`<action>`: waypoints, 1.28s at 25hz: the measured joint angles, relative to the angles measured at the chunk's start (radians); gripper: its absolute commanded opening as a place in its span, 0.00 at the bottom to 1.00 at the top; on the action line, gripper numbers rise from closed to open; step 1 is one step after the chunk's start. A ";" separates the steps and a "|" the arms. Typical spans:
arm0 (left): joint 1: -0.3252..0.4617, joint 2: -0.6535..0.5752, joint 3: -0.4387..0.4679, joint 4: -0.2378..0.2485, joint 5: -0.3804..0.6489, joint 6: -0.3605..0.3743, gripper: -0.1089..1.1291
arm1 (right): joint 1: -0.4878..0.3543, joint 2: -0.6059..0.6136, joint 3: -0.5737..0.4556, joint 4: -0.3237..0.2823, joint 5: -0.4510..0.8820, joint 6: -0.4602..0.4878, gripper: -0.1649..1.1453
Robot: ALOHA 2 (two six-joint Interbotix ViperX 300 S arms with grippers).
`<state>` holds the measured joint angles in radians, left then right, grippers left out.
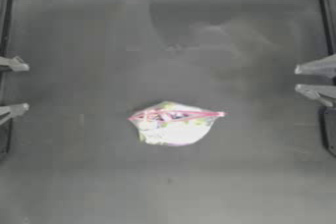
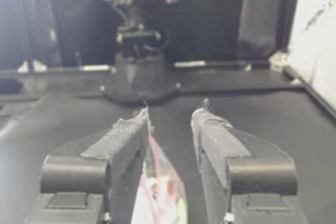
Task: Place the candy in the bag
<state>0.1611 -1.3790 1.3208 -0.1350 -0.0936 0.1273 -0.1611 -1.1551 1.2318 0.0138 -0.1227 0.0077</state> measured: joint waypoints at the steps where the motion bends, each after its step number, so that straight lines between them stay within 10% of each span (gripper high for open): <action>1: 0.000 0.000 0.002 0.000 0.000 0.000 0.91 | 0.000 0.000 0.003 0.002 -0.006 0.000 0.68; 32: -0.052 -0.037 0.049 -0.002 -0.005 0.000 0.91 | 0.000 -0.002 0.017 0.008 -0.031 0.002 0.68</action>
<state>0.1089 -1.4159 1.3698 -0.1365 -0.0982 0.1273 -0.1611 -1.1566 1.2487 0.0215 -0.1534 0.0092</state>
